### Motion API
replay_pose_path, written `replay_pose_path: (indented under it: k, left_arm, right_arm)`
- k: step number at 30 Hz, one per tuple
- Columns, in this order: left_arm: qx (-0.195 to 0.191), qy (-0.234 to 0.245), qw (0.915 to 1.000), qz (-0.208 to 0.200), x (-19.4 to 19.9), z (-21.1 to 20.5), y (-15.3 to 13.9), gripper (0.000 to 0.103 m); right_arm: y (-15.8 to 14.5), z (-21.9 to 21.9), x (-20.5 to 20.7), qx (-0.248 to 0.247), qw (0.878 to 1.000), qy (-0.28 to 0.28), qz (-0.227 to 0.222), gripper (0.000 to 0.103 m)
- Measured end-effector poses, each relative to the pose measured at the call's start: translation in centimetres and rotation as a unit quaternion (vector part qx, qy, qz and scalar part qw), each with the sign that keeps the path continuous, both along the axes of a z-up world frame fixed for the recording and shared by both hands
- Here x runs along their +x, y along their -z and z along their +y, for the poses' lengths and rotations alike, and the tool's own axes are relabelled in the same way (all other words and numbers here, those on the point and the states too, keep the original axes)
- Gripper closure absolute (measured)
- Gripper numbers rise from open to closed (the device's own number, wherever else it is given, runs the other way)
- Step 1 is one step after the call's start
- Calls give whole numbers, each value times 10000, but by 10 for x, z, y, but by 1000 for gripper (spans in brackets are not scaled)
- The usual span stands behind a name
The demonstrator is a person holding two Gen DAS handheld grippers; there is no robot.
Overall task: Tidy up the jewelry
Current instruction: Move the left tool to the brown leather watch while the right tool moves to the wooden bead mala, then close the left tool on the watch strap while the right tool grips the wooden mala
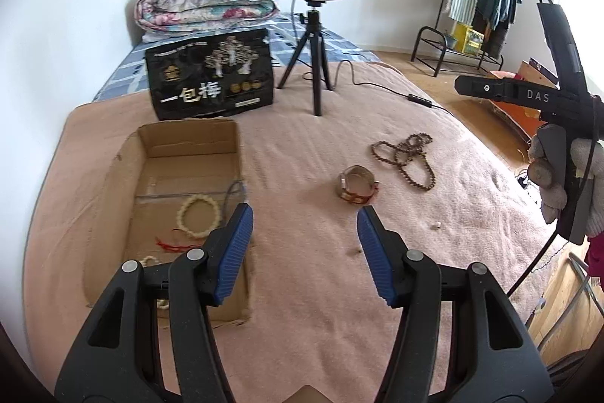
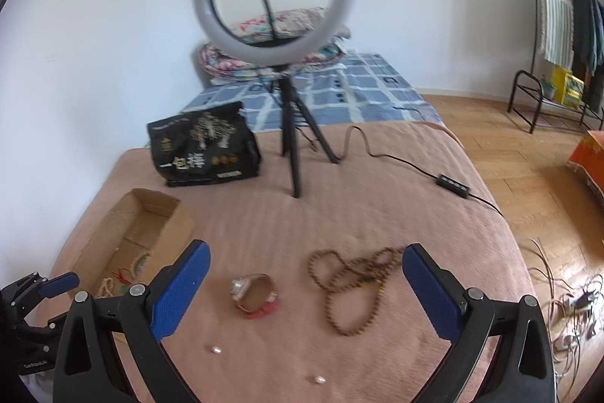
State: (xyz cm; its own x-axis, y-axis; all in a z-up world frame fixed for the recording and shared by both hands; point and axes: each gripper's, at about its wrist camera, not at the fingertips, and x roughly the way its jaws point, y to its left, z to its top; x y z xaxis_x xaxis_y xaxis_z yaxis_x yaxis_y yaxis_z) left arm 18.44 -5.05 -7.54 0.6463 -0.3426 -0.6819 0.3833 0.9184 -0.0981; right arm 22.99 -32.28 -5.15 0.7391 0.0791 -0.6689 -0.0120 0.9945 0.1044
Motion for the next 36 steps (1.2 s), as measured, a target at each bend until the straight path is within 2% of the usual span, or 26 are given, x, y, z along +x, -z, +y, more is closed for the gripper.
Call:
replay_pose_path:
  k: [5,15,23,25,29,33,36]
  left_arm:
    - [6,145,9999,88,6,-30,7,44]
    - [9,225,9992,326,32,-77,30,44]
    - [121,62,9980,624,64,-99,54,45]
    - [97,-10,9969,781,74,-101,61,55]
    - [30,-156,9947,1014,90,-105,73,55]
    - [152,-173,9948,992,96,-112,81,55]
    - [198,-174,9947,993,98,-114,84,55]
  right_arm:
    - [16,-33,1,-169,9993,194,257,0]
    - [59,-75,22,244,9950,490,836,0]
    - [86,-76,49,429,9906,588,1157,2]
    - [90,-74,56,380,9899,625,1217,3]
    - [101,-75,70,493,9862,772,1377,4]
    - [116,-83,83,658,9797,1094,1546,4]
    - [127,-87,91,887,9736,1265,1678,10]
